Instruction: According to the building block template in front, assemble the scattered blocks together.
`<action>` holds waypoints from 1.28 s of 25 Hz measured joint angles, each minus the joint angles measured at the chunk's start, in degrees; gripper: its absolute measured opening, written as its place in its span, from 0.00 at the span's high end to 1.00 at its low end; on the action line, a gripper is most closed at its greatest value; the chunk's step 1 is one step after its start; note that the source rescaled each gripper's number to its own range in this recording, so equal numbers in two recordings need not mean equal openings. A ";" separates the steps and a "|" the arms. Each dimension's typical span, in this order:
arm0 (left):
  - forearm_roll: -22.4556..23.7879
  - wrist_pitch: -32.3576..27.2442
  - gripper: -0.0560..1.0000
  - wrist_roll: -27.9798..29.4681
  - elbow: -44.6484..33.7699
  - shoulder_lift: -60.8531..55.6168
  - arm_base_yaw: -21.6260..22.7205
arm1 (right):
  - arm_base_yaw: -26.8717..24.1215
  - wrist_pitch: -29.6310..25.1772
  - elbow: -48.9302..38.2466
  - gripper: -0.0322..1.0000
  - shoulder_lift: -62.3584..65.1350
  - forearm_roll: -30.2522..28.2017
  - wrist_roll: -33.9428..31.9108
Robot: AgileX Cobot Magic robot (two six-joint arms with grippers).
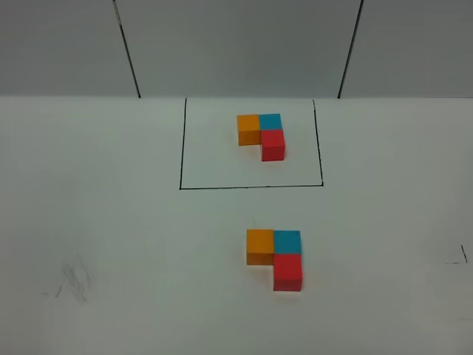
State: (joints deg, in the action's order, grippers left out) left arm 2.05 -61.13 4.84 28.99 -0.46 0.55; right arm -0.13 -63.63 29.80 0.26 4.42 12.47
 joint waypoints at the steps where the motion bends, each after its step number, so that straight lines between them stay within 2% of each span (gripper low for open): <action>1: 0.00 0.00 0.32 0.00 0.00 0.00 0.00 | 0.00 0.19 0.00 0.05 0.00 0.06 0.00; 6: 0.00 0.00 0.32 0.00 0.00 0.00 0.00 | 0.00 1.35 -0.71 0.08 0.16 0.00 -0.12; 10: 0.00 0.00 0.32 0.00 0.00 0.00 0.00 | 0.00 1.57 -0.75 0.17 0.16 0.00 -0.14; 22: 0.00 0.00 0.33 0.00 0.00 0.00 0.00 | 0.13 1.62 -0.75 0.61 0.16 0.00 -0.18; 29: 0.00 0.00 0.33 0.00 0.00 0.00 0.00 | 8.19 1.62 -0.75 0.85 0.16 0.00 -0.18; 32: 0.00 0.00 0.33 0.00 0.00 0.00 0.00 | 9.00 1.62 -0.75 0.94 0.16 0.00 -0.18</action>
State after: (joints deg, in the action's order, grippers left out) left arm 2.05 -61.13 4.84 28.99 -0.46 0.55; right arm 8.87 -62.02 29.06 0.42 4.43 12.28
